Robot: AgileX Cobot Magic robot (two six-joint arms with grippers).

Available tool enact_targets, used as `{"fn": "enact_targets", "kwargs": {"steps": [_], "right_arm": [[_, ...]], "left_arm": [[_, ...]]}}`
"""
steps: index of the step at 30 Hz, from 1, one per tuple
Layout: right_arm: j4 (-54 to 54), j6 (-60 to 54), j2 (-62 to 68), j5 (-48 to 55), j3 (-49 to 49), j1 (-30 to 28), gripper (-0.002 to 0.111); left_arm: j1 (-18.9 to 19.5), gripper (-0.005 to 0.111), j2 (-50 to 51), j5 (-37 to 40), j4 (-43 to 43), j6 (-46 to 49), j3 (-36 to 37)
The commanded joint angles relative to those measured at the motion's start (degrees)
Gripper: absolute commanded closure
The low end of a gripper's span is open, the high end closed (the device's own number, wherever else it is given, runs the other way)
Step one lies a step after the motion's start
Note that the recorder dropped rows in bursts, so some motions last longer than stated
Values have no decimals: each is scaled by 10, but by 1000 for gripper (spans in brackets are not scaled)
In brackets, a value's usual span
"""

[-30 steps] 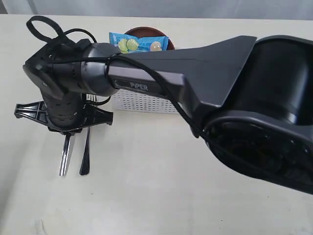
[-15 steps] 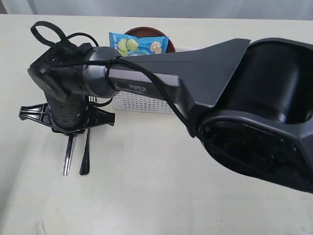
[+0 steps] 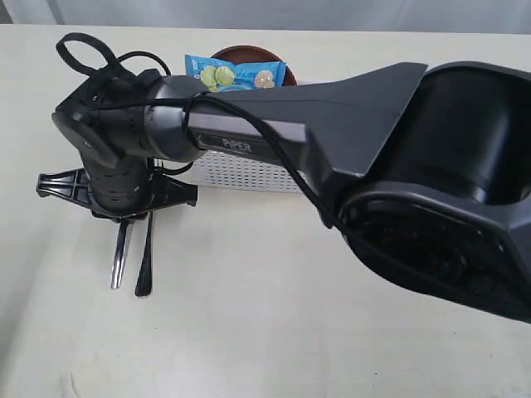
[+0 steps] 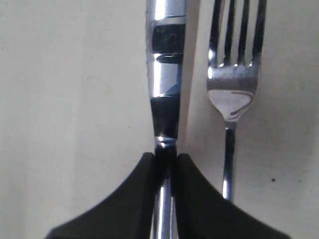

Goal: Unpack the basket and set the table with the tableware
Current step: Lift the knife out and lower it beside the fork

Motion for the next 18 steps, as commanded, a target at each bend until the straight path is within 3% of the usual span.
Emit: {"fn": "enact_targets", "kwargs": {"steps": [1, 18], "right_arm": [[-13, -3, 0, -10, -1, -4, 108], [-9, -3, 0, -6, -1, -4, 108]], "left_arm": [[1, 107, -2, -6, -2, 0, 2], [1, 107, -2, -6, -2, 0, 2]]}}
